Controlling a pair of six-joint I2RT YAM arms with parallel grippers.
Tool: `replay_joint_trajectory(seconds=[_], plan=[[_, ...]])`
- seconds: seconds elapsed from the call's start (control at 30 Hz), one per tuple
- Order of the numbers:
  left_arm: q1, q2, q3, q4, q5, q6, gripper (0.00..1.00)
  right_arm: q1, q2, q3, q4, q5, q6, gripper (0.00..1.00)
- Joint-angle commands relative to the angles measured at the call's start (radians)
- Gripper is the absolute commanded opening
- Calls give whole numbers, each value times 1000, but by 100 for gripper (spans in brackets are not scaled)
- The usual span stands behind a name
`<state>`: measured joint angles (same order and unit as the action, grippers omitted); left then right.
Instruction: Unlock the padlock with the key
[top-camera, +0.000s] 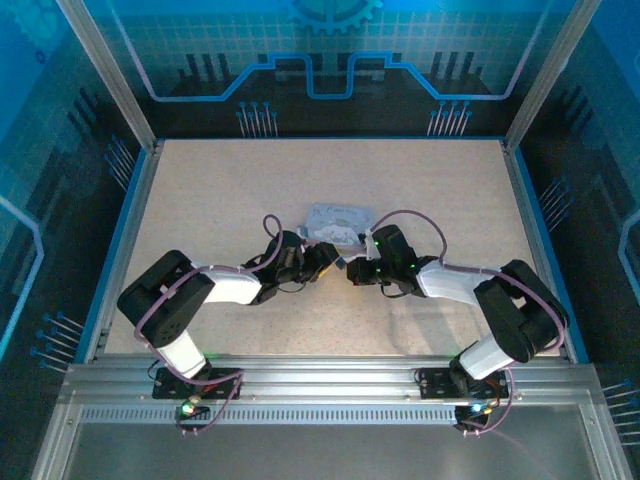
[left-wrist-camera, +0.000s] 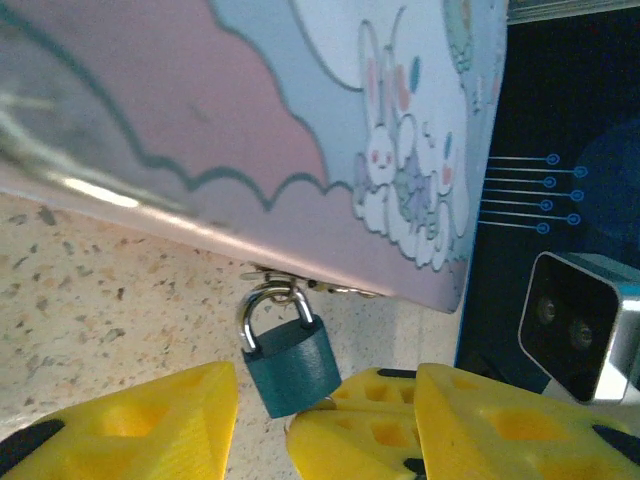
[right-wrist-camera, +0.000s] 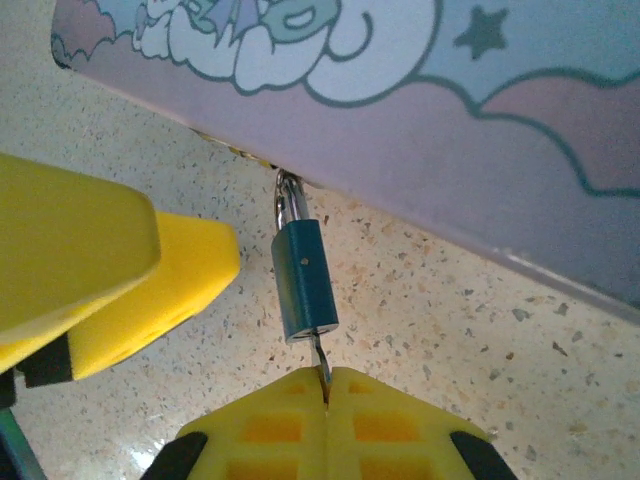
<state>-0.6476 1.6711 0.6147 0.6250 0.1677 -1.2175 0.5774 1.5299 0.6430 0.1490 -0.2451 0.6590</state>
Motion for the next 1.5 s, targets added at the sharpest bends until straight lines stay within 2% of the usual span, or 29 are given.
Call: replay_joint_trajectory(seconds=[0.0,0.13,0.47,0.83,1.33,1.47], plan=[[-11,13,-18,-7,-33,-48,52,1,-9,29,-23,-38,65,0],[-14,17,-18,-12,-38,-69,53,-4,1,40,-34,-52,86,0],[-23,87,-26,116,-17,-148,48,-5,7,44,-29,-76,162,0],[-30,117,-21,166,-13,-165,42,-5,29,57,-11,-108,215,0],[-32,108,-27,186,-23,-160,21,-7,21,24,50,-139,330,0],[-33,94,-27,173,-29,-146,13,-8,13,24,48,-143,331,4]])
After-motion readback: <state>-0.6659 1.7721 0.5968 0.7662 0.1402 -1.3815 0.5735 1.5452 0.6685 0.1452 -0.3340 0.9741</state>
